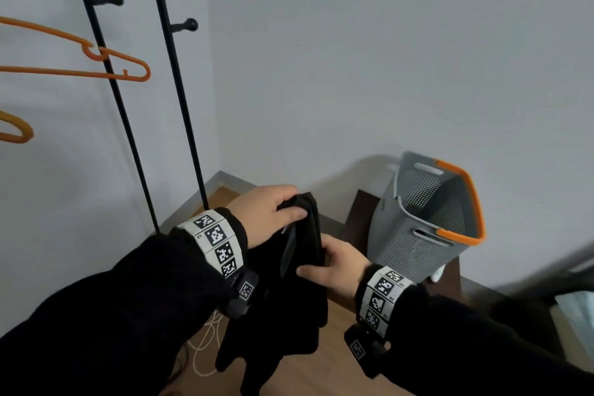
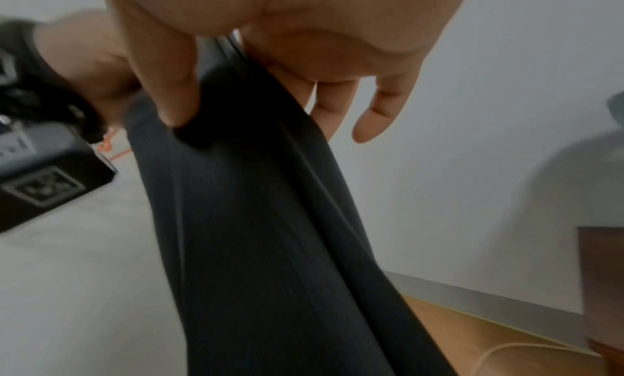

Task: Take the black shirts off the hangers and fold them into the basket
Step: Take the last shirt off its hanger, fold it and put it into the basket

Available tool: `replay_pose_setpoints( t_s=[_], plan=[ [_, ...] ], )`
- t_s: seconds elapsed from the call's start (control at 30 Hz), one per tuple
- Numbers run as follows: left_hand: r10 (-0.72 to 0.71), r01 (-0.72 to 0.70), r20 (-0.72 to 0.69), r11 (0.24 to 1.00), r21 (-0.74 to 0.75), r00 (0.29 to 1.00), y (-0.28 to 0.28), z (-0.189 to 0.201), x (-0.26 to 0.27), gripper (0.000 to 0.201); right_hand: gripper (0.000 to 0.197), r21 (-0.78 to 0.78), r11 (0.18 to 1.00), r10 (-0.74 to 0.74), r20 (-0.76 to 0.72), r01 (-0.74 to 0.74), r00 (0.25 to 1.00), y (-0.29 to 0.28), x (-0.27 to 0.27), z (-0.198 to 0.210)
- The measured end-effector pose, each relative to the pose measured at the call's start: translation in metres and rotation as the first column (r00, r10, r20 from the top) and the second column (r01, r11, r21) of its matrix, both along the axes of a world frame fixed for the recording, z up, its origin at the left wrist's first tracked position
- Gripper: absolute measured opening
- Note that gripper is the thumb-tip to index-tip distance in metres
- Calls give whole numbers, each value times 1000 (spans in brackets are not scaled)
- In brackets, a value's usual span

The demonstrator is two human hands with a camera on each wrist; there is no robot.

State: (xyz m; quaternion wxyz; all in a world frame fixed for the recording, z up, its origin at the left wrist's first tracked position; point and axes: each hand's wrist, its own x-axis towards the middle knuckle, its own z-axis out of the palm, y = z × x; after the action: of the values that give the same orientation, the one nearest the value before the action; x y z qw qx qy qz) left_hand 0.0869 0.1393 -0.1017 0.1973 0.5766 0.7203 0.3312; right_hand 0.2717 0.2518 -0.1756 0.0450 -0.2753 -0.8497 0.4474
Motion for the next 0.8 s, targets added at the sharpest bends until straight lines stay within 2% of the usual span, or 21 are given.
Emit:
replay_pose_setpoints(
  t_s=[0.23,0.27,0.4,0.5,0.53,0.6,0.67,0.7,0.8],
  plan=[
    [101,-98,-3,979,176,995,16,53,10,24,68,-40,988,-141,188,151,972,18,24,-37],
    [126,-120,-16,973,196,992,20,62,11,25,65,-45,988,-140,175,150,975,20,27,-37],
    [108,-87,-109,979,184,988,35,90,16,17,26,-3,994,-111,137,112,984,34,29,-31],
    [71,-52,-184,993,105,980,46,101,17,11,19,18,989,-150,148,149,978,55,32,-18],
    [63,-49,-204,996,72,977,50,103,19,7,22,-16,984,-175,99,177,980,61,33,-10],
    [40,-43,-274,999,-5,961,60,106,27,5,32,-131,970,-220,-124,204,967,68,32,11],
    [6,-32,-365,997,-66,931,74,107,39,14,42,-181,976,-183,-372,122,910,69,26,43],
    [-11,-27,-403,996,-88,915,82,107,46,16,47,-169,983,-142,-450,73,881,70,23,61],
    [-34,-32,-485,991,-128,874,106,108,65,21,51,-94,994,-99,-540,57,836,80,14,91]
  ],
)
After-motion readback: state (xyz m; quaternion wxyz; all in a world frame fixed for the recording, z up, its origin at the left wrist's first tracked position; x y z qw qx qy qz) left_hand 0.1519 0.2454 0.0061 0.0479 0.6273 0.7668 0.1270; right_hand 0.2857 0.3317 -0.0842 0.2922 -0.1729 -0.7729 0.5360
